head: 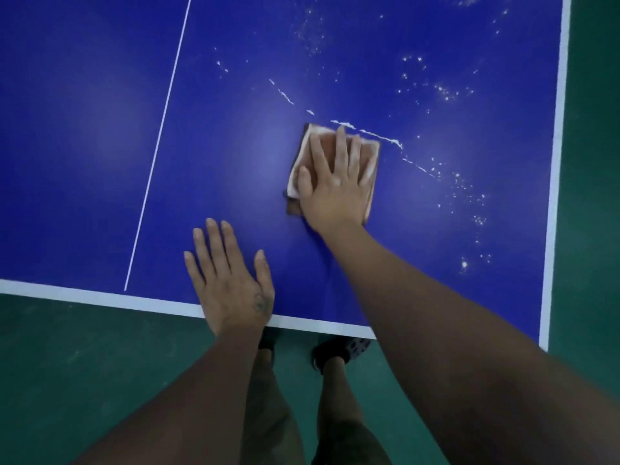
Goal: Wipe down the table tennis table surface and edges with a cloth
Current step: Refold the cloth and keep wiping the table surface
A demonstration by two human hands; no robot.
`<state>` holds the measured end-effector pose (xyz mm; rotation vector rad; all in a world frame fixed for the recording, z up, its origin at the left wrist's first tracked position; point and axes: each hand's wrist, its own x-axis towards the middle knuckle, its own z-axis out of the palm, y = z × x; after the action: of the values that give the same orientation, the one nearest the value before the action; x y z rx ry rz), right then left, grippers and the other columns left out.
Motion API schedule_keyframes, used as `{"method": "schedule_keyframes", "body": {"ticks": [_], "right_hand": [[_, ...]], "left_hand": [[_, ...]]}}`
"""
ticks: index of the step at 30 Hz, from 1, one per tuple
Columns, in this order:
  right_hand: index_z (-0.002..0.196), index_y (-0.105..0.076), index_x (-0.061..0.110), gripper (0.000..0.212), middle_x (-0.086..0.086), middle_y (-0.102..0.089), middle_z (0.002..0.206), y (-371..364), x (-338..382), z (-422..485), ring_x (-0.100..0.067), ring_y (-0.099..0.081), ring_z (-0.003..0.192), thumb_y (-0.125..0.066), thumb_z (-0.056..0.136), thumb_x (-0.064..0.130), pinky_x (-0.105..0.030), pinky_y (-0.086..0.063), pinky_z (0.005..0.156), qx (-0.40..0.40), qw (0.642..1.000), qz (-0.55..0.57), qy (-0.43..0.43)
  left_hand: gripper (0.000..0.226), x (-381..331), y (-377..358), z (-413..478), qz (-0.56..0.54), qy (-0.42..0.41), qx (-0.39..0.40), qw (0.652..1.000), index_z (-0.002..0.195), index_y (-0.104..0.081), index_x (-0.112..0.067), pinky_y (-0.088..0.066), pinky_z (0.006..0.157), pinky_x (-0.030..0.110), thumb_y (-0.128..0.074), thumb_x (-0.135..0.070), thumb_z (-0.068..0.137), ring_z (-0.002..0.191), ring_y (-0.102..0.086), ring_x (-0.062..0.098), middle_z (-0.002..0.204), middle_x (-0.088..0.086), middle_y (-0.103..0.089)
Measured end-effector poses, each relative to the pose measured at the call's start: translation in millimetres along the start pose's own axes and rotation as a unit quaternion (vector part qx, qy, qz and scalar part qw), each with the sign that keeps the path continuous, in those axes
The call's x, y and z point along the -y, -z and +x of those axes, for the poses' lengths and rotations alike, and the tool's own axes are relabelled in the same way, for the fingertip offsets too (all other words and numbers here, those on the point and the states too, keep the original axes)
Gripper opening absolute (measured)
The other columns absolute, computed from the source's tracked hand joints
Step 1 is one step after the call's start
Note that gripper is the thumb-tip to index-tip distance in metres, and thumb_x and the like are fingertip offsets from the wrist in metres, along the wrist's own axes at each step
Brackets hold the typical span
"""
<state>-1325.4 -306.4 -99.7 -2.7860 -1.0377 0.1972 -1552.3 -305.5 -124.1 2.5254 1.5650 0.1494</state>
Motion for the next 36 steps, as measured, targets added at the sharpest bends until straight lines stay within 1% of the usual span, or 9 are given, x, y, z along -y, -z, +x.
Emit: {"method": "schedule_keyframes", "body": {"ticks": [5, 10, 13, 16, 19, 21, 25, 31, 36], "right_hand": [[0.163, -0.044, 0.032, 0.058, -0.006, -0.018, 0.179, -4, -49, -117, -0.032, -0.012, 0.166, -0.047, 0.107, 0.048, -0.067, -0.011, 0.13, -0.031, 0.997, 0.021, 0.072], [0.166, -0.038, 0.033, 0.061, -0.004, -0.013, 0.18, 7, -128, -204, -0.033, -0.008, 0.167, -0.045, 0.108, 0.049, -0.069, -0.015, 0.129, 0.0, 0.999, -0.017, 0.044], [0.164, -0.043, 0.031, 0.06, -0.005, -0.019, 0.179, 17, -160, -193, -0.032, -0.013, 0.166, -0.048, 0.107, 0.047, -0.068, -0.016, 0.129, -0.014, 0.999, -0.021, 0.034], [0.163, -0.045, 0.031, 0.059, -0.006, -0.024, 0.178, 22, -177, -162, -0.032, -0.019, 0.165, -0.048, 0.106, 0.047, -0.066, -0.016, 0.129, -0.039, 0.999, -0.026, 0.015], [0.165, -0.041, 0.034, 0.06, -0.006, -0.024, 0.177, 24, -190, -122, -0.031, -0.018, 0.165, -0.043, 0.107, 0.049, -0.065, -0.013, 0.13, -0.059, 0.998, -0.034, -0.017], [0.166, -0.036, 0.036, 0.06, -0.004, -0.021, 0.178, 26, -198, -95, -0.03, -0.015, 0.166, -0.039, 0.108, 0.05, -0.064, -0.009, 0.131, -0.061, 0.997, -0.041, -0.031], [0.168, -0.031, 0.036, 0.061, -0.005, -0.016, 0.179, 27, -199, -68, -0.031, -0.011, 0.166, -0.037, 0.109, 0.05, -0.064, -0.004, 0.131, -0.048, 0.998, -0.031, -0.033], [0.165, -0.041, 0.031, 0.059, -0.008, -0.018, 0.179, 22, -178, -110, -0.032, -0.011, 0.167, -0.046, 0.108, 0.046, -0.068, -0.01, 0.13, -0.055, 0.998, 0.02, 0.007], [0.166, -0.04, 0.032, 0.06, -0.006, -0.018, 0.179, 16, -186, -177, -0.033, -0.015, 0.166, -0.047, 0.108, 0.046, -0.07, -0.017, 0.128, -0.036, 0.998, 0.039, 0.029]], "left_hand": [[0.075, 1, -1, 1, 0.001, 0.009, 0.003, 1.0, 0.175, -0.012, -0.012, -0.008, 0.137, 0.056, -0.022, -0.056, 0.115, 0.17, -0.001, 0.028, 0.184, 0.007, -0.009], [0.072, -9, 8, -4, -0.029, 0.02, 0.015, 0.999, 0.173, -0.021, -0.007, -0.008, 0.137, 0.056, -0.019, -0.052, 0.116, 0.17, -0.005, 0.028, 0.183, 0.008, -0.015], [0.069, -37, 9, -5, -0.069, 0.049, -0.009, 0.996, 0.171, -0.023, -0.005, -0.011, 0.137, 0.056, -0.023, -0.048, 0.117, 0.17, -0.011, 0.028, 0.181, 0.01, -0.019], [0.068, -98, 3, -5, -0.101, 0.025, -0.02, 0.994, 0.171, -0.026, -0.004, -0.01, 0.137, 0.053, -0.027, -0.045, 0.117, 0.169, -0.014, 0.029, 0.181, 0.012, -0.022], [0.071, -144, -9, -8, -0.061, -0.002, 0.012, 0.998, 0.173, -0.02, -0.009, -0.006, 0.138, 0.054, -0.021, -0.052, 0.117, 0.17, -0.007, 0.03, 0.183, 0.008, -0.014], [0.073, -151, -19, -11, -0.024, -0.005, 0.018, 1.0, 0.174, -0.019, -0.013, -0.004, 0.138, 0.053, -0.016, -0.057, 0.116, 0.17, -0.003, 0.029, 0.183, 0.005, -0.01], [0.07, -149, -21, -13, -0.016, -0.004, 0.004, 1.0, 0.174, -0.021, -0.015, -0.004, 0.138, 0.053, -0.02, -0.054, 0.116, 0.17, -0.003, 0.028, 0.184, 0.004, -0.011], [0.064, -151, -19, -12, -0.037, 0.005, -0.008, 0.999, 0.171, -0.03, -0.014, -0.007, 0.137, 0.054, -0.027, -0.046, 0.116, 0.17, -0.008, 0.028, 0.182, 0.004, -0.018], [0.064, -150, -23, -11, -0.036, 0.001, -0.008, 0.999, 0.172, -0.029, -0.015, -0.007, 0.137, 0.055, -0.032, -0.043, 0.115, 0.17, -0.006, 0.027, 0.183, 0.004, -0.017]]}}
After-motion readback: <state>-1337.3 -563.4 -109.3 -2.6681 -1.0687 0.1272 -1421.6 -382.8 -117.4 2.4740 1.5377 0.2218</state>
